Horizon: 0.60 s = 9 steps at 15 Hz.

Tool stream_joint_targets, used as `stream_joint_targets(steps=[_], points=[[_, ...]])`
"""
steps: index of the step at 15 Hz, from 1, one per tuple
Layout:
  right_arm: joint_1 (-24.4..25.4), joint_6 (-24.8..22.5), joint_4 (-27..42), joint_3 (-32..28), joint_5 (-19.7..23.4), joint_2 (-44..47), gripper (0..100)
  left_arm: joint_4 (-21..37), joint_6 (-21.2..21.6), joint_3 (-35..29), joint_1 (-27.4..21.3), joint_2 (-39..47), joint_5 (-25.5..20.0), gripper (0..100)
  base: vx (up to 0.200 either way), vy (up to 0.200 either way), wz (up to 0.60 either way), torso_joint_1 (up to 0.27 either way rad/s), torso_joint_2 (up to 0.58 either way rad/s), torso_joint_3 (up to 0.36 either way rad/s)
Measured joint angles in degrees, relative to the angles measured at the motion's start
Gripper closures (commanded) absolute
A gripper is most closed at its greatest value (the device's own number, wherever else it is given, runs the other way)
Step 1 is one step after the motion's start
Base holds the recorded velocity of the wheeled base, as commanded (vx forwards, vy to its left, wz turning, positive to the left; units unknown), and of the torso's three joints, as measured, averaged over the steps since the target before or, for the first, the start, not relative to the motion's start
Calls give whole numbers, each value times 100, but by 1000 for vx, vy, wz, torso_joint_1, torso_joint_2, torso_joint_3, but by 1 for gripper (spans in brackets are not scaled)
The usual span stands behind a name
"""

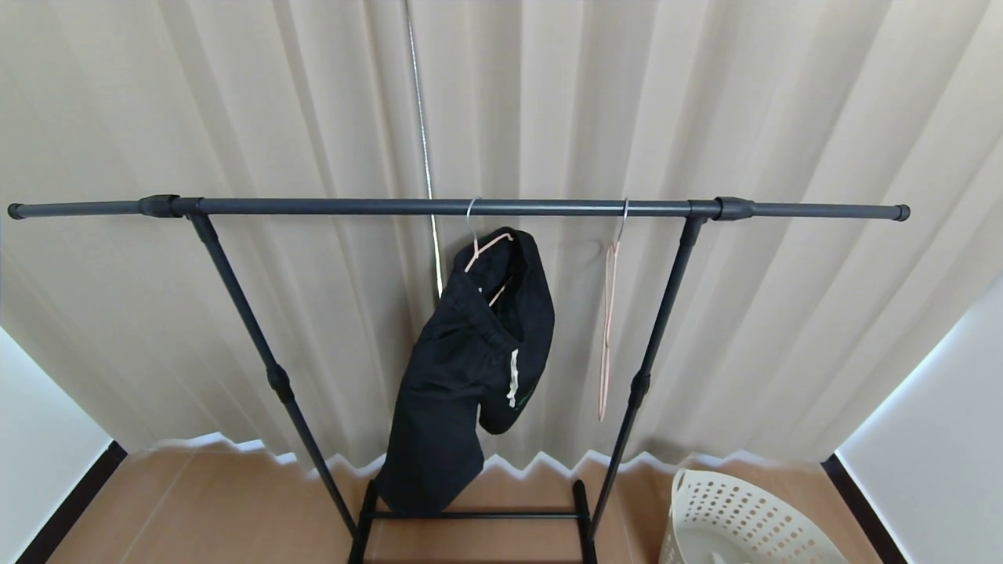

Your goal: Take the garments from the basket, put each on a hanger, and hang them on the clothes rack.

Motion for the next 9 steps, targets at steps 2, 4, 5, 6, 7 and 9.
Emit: stream_joint_targets(steps=[2, 4, 5, 6, 7, 9], points=[[0, 6, 0, 0, 0, 0, 0, -2, -1, 0, 0, 0, 0, 0, 0, 0, 0, -149, 332, 193], [-2, 0, 24, 0, 2, 0, 0, -2, -1, 0, 2, 0, 0, 0, 0, 0, 0, -151, 347, 202], [0, 0, 27, 0, 0, 0, 0, -5, -1, -2, 2, 0, -1, 0, 0, 0, 0, -144, 349, 188], [0, 0, 29, 0, 0, 0, 0, -2, -1, -2, 2, 0, -1, 0, 0, 0, 0, -149, 334, 178], [0, 0, 29, 0, 0, 0, 0, 0, 0, -2, 0, 0, -1, 0, 0, 0, 0, -149, 344, 198], [0, 5, 22, 0, -2, 0, 0, -5, -1, 0, 0, 0, 0, 0, 0, 0, 0, -144, 349, 203]])
